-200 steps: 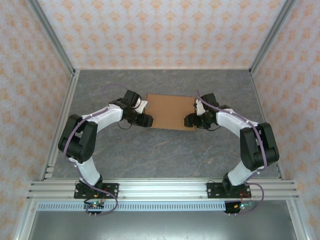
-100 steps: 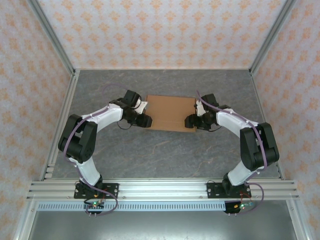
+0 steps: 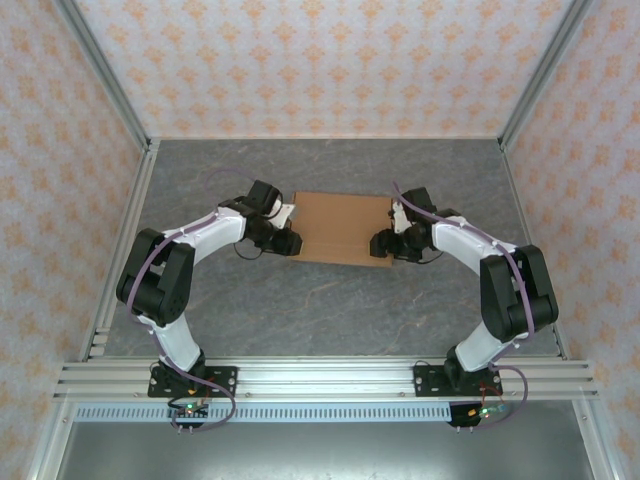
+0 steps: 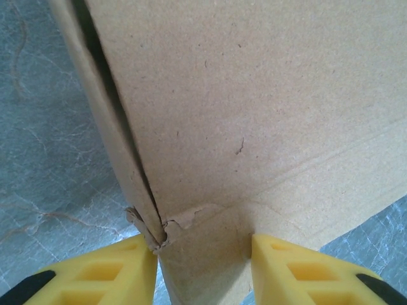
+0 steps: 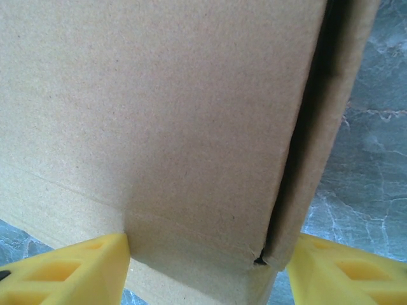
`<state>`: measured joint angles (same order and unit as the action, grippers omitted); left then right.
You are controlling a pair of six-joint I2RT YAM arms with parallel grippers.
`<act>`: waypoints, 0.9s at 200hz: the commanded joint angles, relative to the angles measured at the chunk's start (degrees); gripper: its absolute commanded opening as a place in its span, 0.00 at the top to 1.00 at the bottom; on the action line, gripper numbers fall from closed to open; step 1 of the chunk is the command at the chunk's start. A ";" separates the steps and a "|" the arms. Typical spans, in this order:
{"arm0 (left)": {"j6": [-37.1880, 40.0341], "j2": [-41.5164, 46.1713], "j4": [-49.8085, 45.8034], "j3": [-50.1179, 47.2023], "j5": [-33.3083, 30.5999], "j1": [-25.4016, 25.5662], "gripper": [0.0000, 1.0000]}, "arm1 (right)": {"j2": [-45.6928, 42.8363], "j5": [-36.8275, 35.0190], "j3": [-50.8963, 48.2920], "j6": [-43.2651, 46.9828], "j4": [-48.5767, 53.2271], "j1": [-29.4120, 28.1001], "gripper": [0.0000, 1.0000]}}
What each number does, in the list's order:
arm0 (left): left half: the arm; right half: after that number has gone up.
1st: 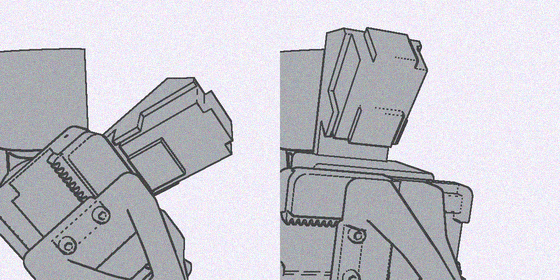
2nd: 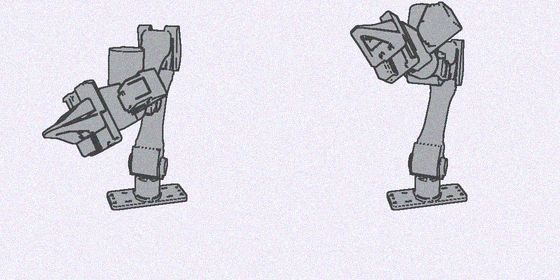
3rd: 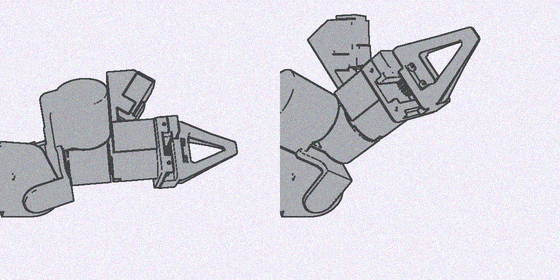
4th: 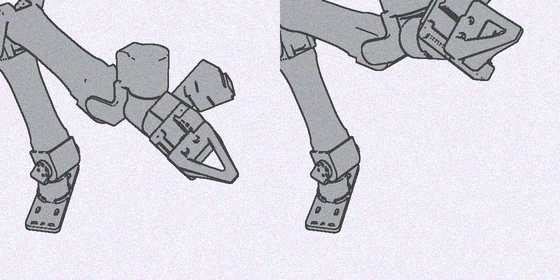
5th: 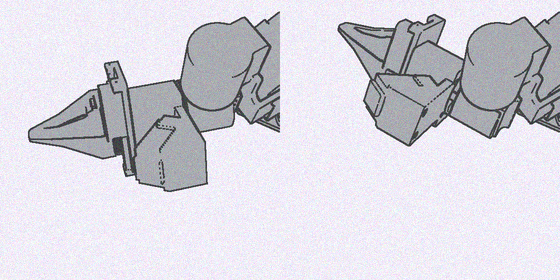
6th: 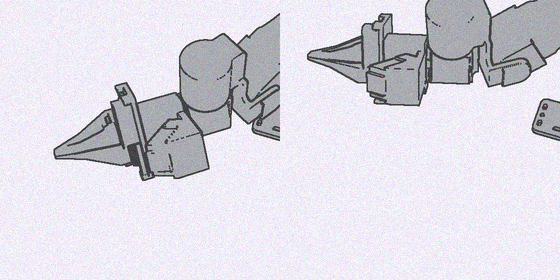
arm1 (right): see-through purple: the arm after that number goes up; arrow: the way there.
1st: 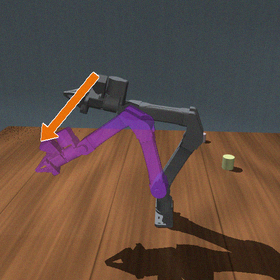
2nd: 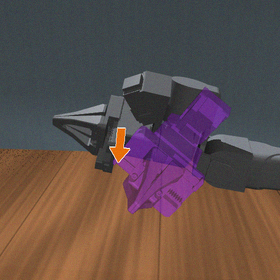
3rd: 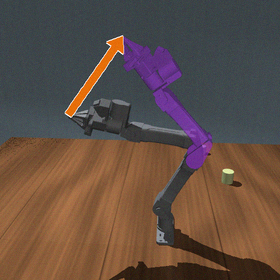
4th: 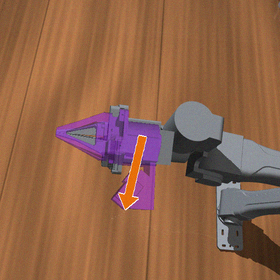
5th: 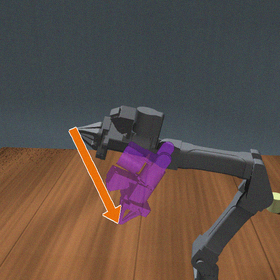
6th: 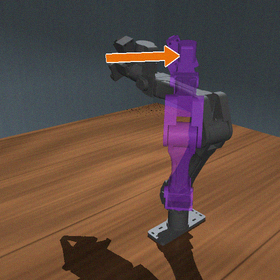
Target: Fold the paper box
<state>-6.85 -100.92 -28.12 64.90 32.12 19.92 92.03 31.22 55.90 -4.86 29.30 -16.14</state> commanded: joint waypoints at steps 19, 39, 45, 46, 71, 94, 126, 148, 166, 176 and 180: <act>-1.23 2.29 -2.07 1.37 -1.07 1.70 0.60 | -1.21 -0.54 2.07 -1.87 3.22 -0.72 0.38; -1.44 2.62 -2.56 1.22 -1.43 1.87 0.60 | -1.20 -1.56 3.27 -2.60 5.04 -0.68 0.40; -1.71 2.79 -2.35 1.04 -1.65 1.87 0.60 | -1.29 -2.09 3.55 -3.00 5.67 -0.73 0.41; -1.73 2.81 -2.32 0.98 -1.73 1.87 0.60 | -1.26 -2.20 3.62 -3.02 5.77 -0.73 0.41; -2.76 2.92 -2.04 0.66 -2.40 1.96 0.62 | -1.10 -2.92 4.30 -4.30 6.83 -0.69 0.42; -3.49 2.75 -2.20 0.75 -3.23 1.96 0.63 | -0.54 -3.87 4.86 -4.36 8.36 -0.73 0.46; -3.95 2.66 -1.71 0.49 -3.29 1.96 0.62 | -0.55 -4.67 4.41 -4.81 7.74 -0.72 0.45; -4.05 2.15 -1.37 0.24 -3.23 1.94 0.64 | -0.59 -4.47 3.99 -5.34 6.20 -0.73 0.46; -4.42 1.91 -0.67 -0.21 -3.27 1.96 0.66 | -0.35 -3.77 3.19 -5.93 4.52 -0.73 0.47; -4.66 1.87 -0.33 -0.47 -3.20 1.96 0.66 | 0.00 -2.87 2.84 -6.20 3.90 -0.73 0.49; -4.74 1.91 -0.28 -0.56 -3.13 1.96 0.67 | 0.08 -2.55 2.70 -6.35 3.71 -0.71 0.50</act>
<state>-10.68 -99.90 -28.93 64.88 29.61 21.39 92.03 28.08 59.05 -9.76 34.76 -16.58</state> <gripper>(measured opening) 0.342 0.517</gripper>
